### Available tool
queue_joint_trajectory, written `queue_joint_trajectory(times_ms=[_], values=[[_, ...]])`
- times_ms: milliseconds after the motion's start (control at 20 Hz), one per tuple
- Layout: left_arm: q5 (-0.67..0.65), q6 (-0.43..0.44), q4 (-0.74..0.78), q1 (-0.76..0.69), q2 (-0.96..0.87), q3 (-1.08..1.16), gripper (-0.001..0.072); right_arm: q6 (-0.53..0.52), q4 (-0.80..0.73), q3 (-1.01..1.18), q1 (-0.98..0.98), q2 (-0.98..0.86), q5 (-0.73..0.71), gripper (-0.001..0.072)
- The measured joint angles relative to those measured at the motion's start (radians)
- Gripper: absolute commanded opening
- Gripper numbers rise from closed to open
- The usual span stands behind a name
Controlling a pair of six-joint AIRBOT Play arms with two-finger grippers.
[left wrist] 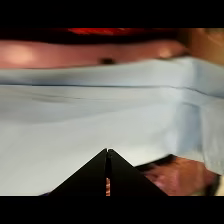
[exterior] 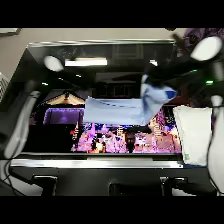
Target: Fold the clothes and pants, and hang the long-sleeved shirts on hangers.
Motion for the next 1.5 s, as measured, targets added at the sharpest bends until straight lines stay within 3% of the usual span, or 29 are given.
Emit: queue_joint_trajectory(times_ms=[350,600,850,900,1000,1050,1150,1400,1450,1500], values=[[-0.134,0.014,0.116,0.273,0.171,0.0,0.0016,0.101,0.027,0.0,0.275,-0.166,-0.24,0.003],[-0.153,0.027,0.128,0.332,0.186,0.0,0.0016,0.119,0.104,0.0,0.327,-0.249,-0.379,0.003],[-0.158,0.034,0.133,0.344,0.18,-0.001,0.0016,0.083,0.219,0.0,0.336,-0.314,-0.414,0.0032],[-0.158,0.034,0.133,0.344,0.178,-0.001,0.0016,0.073,0.238,0.0,0.337,-0.325,-0.414,0.0075],[-0.158,0.035,0.134,0.346,0.173,-0.001,0.0016,0.054,0.272,0.0,0.338,-0.347,-0.414,0.0342],[-0.158,0.035,0.134,0.346,0.17,-0.001,0.0016,0.037,0.291,0.0,0.338,-0.357,-0.417,0.0424],[-0.158,0.035,0.134,0.346,0.164,-0.001,0.0016,-0.016,0.347,0.0,0.338,-0.369,-0.437,0.049],[-0.158,0.035,0.134,0.346,0.153,-0.001,0.0016,-0.134,0.453,0.003,0.314,-0.325,-0.432,0.0506],[-0.158,0.035,0.134,0.346,0.152,-0.001,0.0016,-0.148,0.458,0.003,0.292,-0.3,-0.418,0.0596],[-0.158,0.035,0.134,0.346,0.151,-0.001,0.0016,-0.16,0.457,0.003,0.261,-0.275,-0.401,0.0604]])
